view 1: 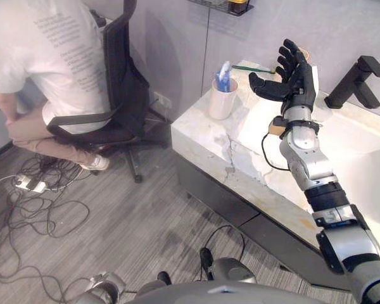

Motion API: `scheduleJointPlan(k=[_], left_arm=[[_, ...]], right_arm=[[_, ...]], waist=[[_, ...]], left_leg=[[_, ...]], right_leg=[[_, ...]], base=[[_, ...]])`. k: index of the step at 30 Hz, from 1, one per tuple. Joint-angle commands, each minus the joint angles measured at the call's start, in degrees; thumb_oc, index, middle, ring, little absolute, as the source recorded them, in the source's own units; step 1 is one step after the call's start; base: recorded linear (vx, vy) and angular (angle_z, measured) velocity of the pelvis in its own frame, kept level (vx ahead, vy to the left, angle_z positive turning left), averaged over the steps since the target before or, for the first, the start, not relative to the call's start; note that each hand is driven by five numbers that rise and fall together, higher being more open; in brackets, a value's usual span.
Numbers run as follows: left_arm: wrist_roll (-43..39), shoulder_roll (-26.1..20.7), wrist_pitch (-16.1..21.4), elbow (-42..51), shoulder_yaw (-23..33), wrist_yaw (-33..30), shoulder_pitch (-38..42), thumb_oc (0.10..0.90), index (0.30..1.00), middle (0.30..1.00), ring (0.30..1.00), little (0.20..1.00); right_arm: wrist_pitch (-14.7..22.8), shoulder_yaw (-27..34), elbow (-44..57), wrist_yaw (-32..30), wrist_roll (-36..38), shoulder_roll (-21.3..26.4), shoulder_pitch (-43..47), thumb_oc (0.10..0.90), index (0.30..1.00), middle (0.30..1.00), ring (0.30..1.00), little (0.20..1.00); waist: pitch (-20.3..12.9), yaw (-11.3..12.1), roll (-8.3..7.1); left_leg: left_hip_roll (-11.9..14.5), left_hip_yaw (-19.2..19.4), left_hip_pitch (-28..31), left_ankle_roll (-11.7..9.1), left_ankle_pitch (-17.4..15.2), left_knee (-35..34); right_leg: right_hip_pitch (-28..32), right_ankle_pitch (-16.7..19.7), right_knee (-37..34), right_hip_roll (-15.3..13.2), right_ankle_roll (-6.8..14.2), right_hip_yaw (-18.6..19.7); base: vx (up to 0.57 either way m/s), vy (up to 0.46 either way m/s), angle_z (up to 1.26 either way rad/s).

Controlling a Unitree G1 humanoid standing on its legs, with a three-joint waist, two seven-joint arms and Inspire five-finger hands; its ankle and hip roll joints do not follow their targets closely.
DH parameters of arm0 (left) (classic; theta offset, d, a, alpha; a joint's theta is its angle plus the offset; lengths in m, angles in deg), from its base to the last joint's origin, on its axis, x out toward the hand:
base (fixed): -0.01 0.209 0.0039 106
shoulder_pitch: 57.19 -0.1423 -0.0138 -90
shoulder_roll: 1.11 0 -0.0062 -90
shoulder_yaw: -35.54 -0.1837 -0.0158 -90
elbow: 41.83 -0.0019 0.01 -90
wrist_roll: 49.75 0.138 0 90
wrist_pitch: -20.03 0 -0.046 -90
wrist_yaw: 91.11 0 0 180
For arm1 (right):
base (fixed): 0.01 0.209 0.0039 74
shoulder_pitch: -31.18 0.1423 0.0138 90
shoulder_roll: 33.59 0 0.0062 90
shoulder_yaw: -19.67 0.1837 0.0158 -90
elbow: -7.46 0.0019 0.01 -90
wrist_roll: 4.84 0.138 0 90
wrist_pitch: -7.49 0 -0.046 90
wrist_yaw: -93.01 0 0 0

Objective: Organize the bathroom.

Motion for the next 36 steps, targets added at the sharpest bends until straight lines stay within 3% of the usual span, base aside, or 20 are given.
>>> scheduleJointPlan(k=[1, 6, 13, 22, 24, 25, 27, 32, 35, 36], left_arm=[[3.5, -4.4, -1.4, -3.5, -1.2, -0.8, -0.1, 0.800, 0.900, 0.900, 0.900, 0.900], [3.5, -4.2, -0.7, -3.8, -1.4, -0.8, -0.2, 0.800, 0.900, 0.900, 0.900, 0.900], [4.5, -3.9, 1.3, -4.7, -0.8, -1.8, -1.0, 0.800, 0.900, 0.900, 0.900, 0.900], [1.2, -4.1, 2.0, -5.0, 1.1, 0.4, -2.2, 0.800, 0.900, 0.900, 0.900, 0.900], [1.2, -4.0, 2.2, -4.9, 1.2, 0.4, -2.3, 0.800, 0.900, 0.900, 0.900, 0.900], [0.7, -3.9, 3.8, -5.0, 1.3, 0.1, -2.9, 0.800, 0.900, 0.900, 0.900, 0.900], [0.6, -3.9, 4.5, -5.1, 1.2, 0.3, -3.1, 0.800, 0.900, 0.900, 0.900, 0.900], [-3.1, -3.7, 4.7, -5.0, 0.8, -1.6, -3.1, 0.800, 0.900, 0.900, 0.900, 0.900], [-4.6, -3.5, 4.8, -5.7, 1.4, -2.5, -3.1, 0.800, 0.900, 0.900, 0.900, 0.900], [-5.0, -3.3, 5.0, -5.9, 1.7, -2.8, -3.1, 0.800, 0.900, 0.900, 0.900, 0.900]], right_arm=[[5.1, 5.1, -0.8, -0.7, -3.3, 2.8, 8.4, 0.800, 0.900, 0.900, 0.900, 0.900], [6.2, 5.4, -1.7, -1.8, -5.7, 3.4, 8.6, 0.800, 0.900, 0.900, 0.900, 0.900], [7.4, 8.9, -2.7, -5.2, -9.0, 9.2, 9.8, 0.800, 0.900, 0.900, 0.900, 0.900], [8.9, 14.1, -6.0, -6.2, -6.4, 23.5, 12.7, 0.800, 0.900, 0.900, 0.900, 0.900], [8.9, 14.2, -6.2, -6.3, -6.5, 23.9, 12.8, 0.800, 0.900, 0.900, 0.900, 0.900], [8.4, 15.6, -9.6, -6.5, -5.3, 28.9, 13.1, 0.800, 0.900, 0.900, 0.900, 0.900], [8.8, 16.0, -11.8, -6.6, -4.2, 31.3, 13.1, 0.800, 0.900, 0.900, 0.900, 0.900], [6.0, 21.4, -17.2, -6.5, 2.0, 39.5, 8.0, 0.800, 0.900, 0.900, 0.900, 0.900], [4.9, 25.9, -19.8, -8.1, 3.5, 41.4, 3.2, 0.800, 0.900, 0.900, 0.900, 0.900], [4.3, 26.9, -20.5, -8.7, 4.5, 41.9, 2.3, 0.800, 0.900, 0.900, 0.900, 0.900]], waist=[[-3.9, -0.2, -2.88], [-4.0, -0.5, -2.77], [-4.9, -1.7, -2.87], [-6.9, -4.4, -3.84], [-7.0, -4.4, -3.84], [-7.2, -5.1, -4.14], [-7.2, -5.3, -4.22], [-7.3, -7.9, -4.74], [-7.5, -9.1, -4.26], [-7.3, -9.7, -4.93]], left_leg=[[-3.2, -2.0, -1.7, 4.0, -6.9, 7.3], [-3.4, -1.9, -1.5, 4.1, -7.0, 7.2], [-3.9, -1.0, -0.8, 4.1, -7.8, 7.0], [-3.7, 1.4, -0.2, 4.1, -9.1, 7.2], [-3.7, 1.5, -0.2, 4.1, -9.1, 7.2], [-3.6, 1.9, -0.3, 4.1, -9.4, 7.1], [-3.5, 2.0, -0.3, 4.1, -9.4, 6.9], [-3.2, 3.2, -0.6, 4.0, -9.8, 6.6], [-3.0, 3.1, -0.1, 4.4, -11.4, 6.2], [-2.9, 4.1, -0.6, 4.2, -10.1, 6.4]], right_leg=[[0.3, 6.5, -5.7, -0.9, 2.7, 8.6], [0.3, 6.5, -5.8, -0.8, 2.5, 8.9], [0.3, 6.9, -6.3, -0.7, 2.8, 9.5], [-0.7, 7.7, -6.7, -0.9, 3.6, 10.5], [-0.7, 7.7, -6.7, -0.9, 3.6, 10.6], [-1.3, 7.9, -6.8, -0.9, 3.7, 10.6], [-1.5, 7.9, -6.9, -0.8, 3.7, 10.8], [-2.6, 8.0, -6.9, -0.3, 3.9, 11.7], [-2.7, 7.0, -7.3, -0.1, 4.1, 11.8], [-3.3, 8.0, -7.0, 0.0, 3.9, 12.1]], base=[[-0.02, 0.018, -0.08], [-0.02, 0.026, -0.06], [-0.02, 0.035, -0.07], [-0.01, 0.016, -0.16], [-0.03, -0.003, -0.18], [-0.05, -0.006, -0.23], [-0.05, -0.003, -0.20], [-0.05, -0.006, -0.22], [-0.03, 0.018, -0.22], [0.03, 0.073, -0.24]])
